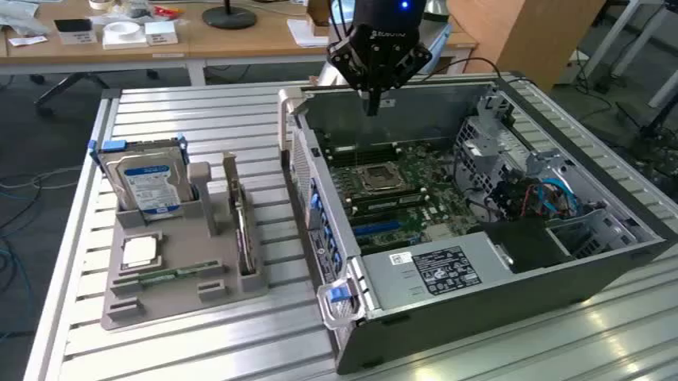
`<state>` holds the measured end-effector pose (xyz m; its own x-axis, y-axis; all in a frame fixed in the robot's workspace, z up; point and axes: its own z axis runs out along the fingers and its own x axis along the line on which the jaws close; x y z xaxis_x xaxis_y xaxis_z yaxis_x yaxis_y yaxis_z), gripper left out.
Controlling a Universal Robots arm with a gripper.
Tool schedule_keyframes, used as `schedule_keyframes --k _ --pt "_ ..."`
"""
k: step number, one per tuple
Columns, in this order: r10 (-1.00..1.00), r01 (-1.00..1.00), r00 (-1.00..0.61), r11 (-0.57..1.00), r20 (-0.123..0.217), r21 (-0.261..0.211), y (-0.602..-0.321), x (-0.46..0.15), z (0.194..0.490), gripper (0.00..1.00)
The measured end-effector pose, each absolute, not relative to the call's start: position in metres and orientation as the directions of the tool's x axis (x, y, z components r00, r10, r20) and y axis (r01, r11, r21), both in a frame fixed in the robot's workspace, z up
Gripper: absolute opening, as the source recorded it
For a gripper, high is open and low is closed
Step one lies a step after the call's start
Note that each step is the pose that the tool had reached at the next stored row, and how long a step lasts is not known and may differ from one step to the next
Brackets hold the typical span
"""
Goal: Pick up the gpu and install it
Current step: 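Reach for the gpu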
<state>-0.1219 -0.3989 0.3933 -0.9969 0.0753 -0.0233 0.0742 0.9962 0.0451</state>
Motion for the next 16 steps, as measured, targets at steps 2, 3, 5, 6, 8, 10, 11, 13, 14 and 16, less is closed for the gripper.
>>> schedule_keyframes --k 2,3,5,6,8,10,11,13,14,16 --pt "0.075 0.074 -0.997 0.996 -0.023 0.045 -0.3989 -0.1219 0.3933 0.11" --pt "0.075 0.074 -0.997 0.996 -0.023 0.045 -0.3989 -0.1219 0.3933 0.11" --pt "0.075 0.074 -0.997 0.996 -0.023 0.045 -0.3989 -0.1219 0.3933 0.11" --pt "0.075 0.074 -0.997 0.996 -0.023 0.045 -0.3988 -0.122 0.3933 0.11" --pt "0.075 0.074 -0.997 0.996 -0.023 0.045 -0.3988 -0.1226 0.3933 0.11" --pt "0.075 0.074 -0.997 0.996 -0.023 0.045 -0.3989 -0.1234 0.3933 0.11" --pt "0.075 0.074 -0.997 0.996 -0.023 0.045 -0.3989 -0.1239 0.3933 0.11" --pt "0.075 0.074 -0.997 0.996 -0.023 0.045 -0.3989 -0.1251 0.3933 0.11" --pt "0.075 0.074 -0.997 0.996 -0.023 0.045 -0.3989 -0.1258 0.3933 0.11" --pt "0.075 0.074 -0.997 0.996 -0.023 0.045 -0.3989 -0.1275 0.3933 0.11"
